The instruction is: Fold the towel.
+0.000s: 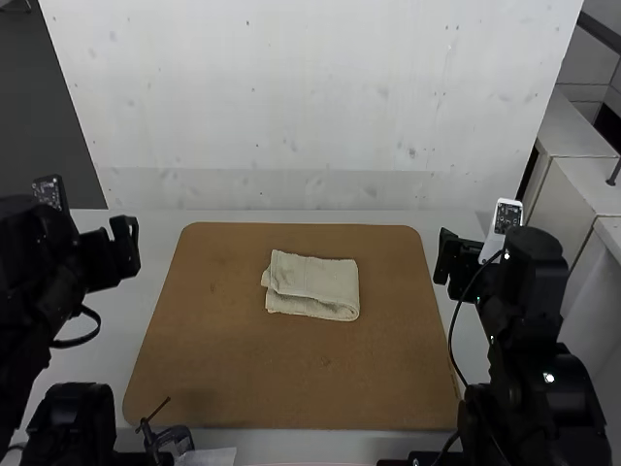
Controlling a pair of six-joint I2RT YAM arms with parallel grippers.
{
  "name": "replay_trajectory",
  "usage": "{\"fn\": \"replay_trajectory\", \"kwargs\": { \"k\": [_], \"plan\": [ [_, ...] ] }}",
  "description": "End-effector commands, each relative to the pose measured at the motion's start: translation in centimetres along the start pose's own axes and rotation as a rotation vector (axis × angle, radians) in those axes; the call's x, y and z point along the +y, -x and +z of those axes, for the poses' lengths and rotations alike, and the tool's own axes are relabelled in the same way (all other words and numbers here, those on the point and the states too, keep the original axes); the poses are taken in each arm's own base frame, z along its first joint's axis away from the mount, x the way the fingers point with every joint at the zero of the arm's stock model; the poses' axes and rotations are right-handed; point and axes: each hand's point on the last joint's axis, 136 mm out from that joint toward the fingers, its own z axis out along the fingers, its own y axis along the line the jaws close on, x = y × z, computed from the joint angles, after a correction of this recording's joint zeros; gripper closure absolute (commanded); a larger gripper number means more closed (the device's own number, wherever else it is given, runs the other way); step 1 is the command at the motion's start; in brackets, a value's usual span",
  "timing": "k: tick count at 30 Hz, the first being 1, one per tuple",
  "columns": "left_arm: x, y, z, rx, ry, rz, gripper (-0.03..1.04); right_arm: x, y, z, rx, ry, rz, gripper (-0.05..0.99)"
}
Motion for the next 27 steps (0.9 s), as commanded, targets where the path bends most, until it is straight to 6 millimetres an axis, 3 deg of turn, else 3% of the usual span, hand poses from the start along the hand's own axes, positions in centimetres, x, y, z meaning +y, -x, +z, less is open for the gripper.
{"fn": "replay_trajectory", "kwargs": {
  "k": [1,5,13,21,27],
  "plan": [
    [-0.4,-1.1,-0.6,0.038,-0.034,0.104,0.03,-0.2,0.4,-0.2,-0.018,-0.010,-0.015,-0.03],
    [0.2,-4.9,-1.1,0.192,-0.032,0.228,0.03,-0.8,0.4,-0.2,-0.010,-0.038,-0.013,-0.03],
    [-0.4,-6.1,-1.7,0.249,-0.080,0.236,0.03,-1.3,2.5,-1.6,-0.028,-0.059,-0.023,-0.03],
    [-0.8,-6.2,-1.8,0.251,-0.108,0.249,0.03,0.2,-3.6,-4.7,0.306,0.034,0.009,-0.03],
    [-0.7,-6.2,-1.7,0.251,-0.098,0.240,0.03,0.5,-5.5,-6.2,0.416,0.054,0.026,-0.03]
  ]
}}
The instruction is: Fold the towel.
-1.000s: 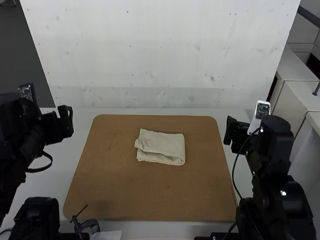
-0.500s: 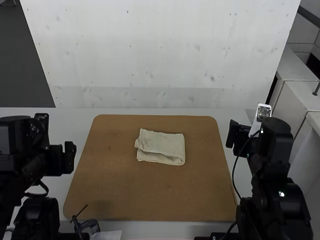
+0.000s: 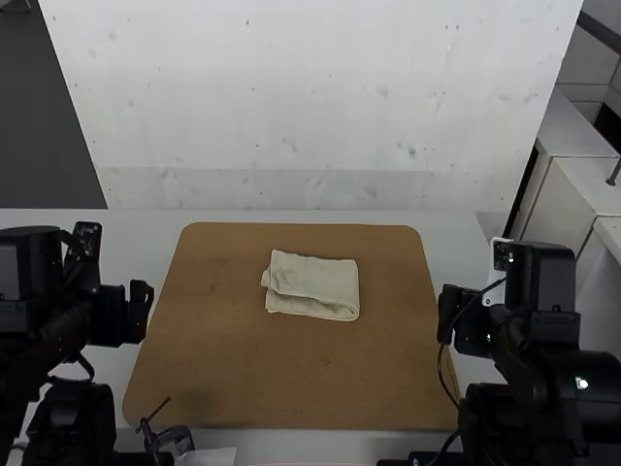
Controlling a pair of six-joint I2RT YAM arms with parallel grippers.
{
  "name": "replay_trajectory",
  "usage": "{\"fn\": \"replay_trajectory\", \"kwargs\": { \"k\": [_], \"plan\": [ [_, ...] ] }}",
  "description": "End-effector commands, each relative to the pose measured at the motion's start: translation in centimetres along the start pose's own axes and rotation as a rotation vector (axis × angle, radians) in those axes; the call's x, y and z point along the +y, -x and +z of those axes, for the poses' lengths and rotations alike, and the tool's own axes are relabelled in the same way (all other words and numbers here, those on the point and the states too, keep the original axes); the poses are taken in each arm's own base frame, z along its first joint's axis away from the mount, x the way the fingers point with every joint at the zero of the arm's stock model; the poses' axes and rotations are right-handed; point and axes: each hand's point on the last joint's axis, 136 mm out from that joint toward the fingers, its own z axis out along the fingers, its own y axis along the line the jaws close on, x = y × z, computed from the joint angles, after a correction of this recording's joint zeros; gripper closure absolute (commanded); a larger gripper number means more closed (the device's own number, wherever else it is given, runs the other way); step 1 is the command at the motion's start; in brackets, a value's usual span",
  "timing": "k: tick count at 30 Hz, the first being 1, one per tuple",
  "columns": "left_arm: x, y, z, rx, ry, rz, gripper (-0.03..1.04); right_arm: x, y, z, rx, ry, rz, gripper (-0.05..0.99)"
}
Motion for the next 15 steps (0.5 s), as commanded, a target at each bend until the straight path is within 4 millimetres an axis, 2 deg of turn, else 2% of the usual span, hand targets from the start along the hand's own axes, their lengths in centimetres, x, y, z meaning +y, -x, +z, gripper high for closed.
{"fn": "replay_trajectory", "kwargs": {
  "k": [1,15],
  "plan": [
    [0.01,0.97,-0.63,-0.036,-0.001,0.005,0.03,0.67,0.64,-0.85,-0.016,0.038,0.020,-0.03],
    [0.01,0.97,-0.63,-0.036,-0.001,0.005,0.03,0.67,0.67,-0.88,-0.019,0.038,0.019,-0.03]
  ]
}}
